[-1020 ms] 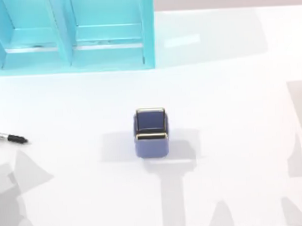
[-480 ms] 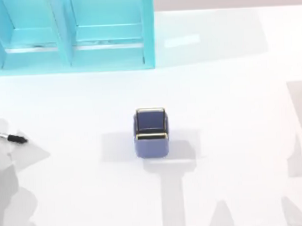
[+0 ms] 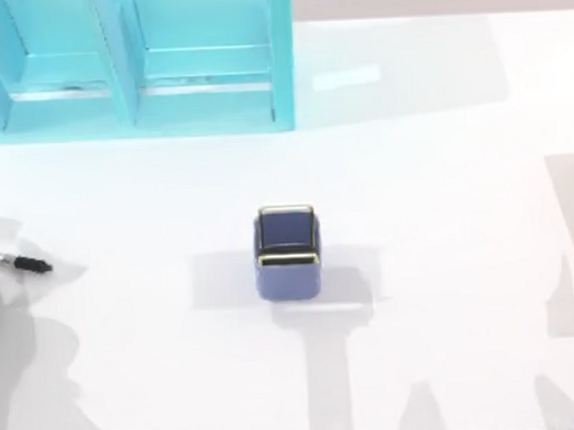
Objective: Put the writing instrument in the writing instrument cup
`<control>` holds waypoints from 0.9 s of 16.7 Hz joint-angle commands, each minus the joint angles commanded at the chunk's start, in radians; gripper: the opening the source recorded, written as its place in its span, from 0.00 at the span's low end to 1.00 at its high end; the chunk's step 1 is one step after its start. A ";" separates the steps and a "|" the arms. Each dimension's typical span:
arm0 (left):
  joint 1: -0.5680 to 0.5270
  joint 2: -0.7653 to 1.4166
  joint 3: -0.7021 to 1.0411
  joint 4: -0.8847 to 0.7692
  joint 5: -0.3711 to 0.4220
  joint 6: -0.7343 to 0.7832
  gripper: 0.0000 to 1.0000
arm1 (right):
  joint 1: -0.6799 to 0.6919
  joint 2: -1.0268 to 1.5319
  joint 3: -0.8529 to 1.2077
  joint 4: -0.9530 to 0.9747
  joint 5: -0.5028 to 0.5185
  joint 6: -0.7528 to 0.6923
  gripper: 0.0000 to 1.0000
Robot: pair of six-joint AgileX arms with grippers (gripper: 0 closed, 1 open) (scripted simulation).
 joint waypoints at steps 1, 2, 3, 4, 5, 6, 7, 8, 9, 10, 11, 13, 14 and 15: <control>0.000 0.000 0.000 0.000 0.000 0.000 1.00 | 0.000 0.000 0.000 0.000 0.000 0.000 1.00; 0.000 0.000 0.000 0.000 0.000 0.000 1.00 | 0.000 0.000 0.000 0.000 0.000 0.000 1.00; 0.000 0.000 0.000 0.000 0.000 0.000 0.92 | 0.000 0.000 0.000 0.000 0.000 0.000 1.00; 0.000 0.000 0.000 0.000 0.000 0.000 0.85 | 0.000 0.000 0.000 0.000 0.000 0.000 1.00; 0.000 0.000 0.000 0.000 0.000 0.000 0.77 | 0.000 0.000 0.000 0.000 0.000 0.000 1.00; 0.000 0.000 0.000 0.000 0.000 0.000 0.70 | 0.000 0.000 0.000 0.000 0.000 0.000 1.00; 0.000 0.000 0.000 0.000 0.000 0.000 0.62 | 0.000 0.000 0.000 0.000 0.000 0.000 1.00; 0.000 0.000 0.000 0.000 0.000 0.000 0.55 | 0.000 0.000 0.000 0.000 0.000 0.000 1.00; 0.000 0.000 0.000 0.000 0.000 0.000 0.47 | 0.000 0.000 0.000 0.000 0.000 0.000 1.00; 0.000 0.000 0.000 0.000 0.000 0.000 0.40 | 0.000 0.000 0.000 0.000 0.000 0.000 1.00; 0.000 0.000 0.000 0.000 0.000 0.000 0.32 | 0.000 0.000 0.000 0.000 0.000 0.000 1.00; 0.000 0.000 0.000 0.000 0.000 0.000 0.17 | 0.000 0.000 0.000 0.000 0.000 0.000 1.00; 0.000 0.000 0.000 0.000 0.000 0.000 0.10 | 0.000 0.000 0.000 0.000 0.000 0.000 1.00; 0.000 0.000 0.000 0.000 0.000 0.000 0.02 | 0.000 0.000 0.000 0.000 0.000 0.000 1.00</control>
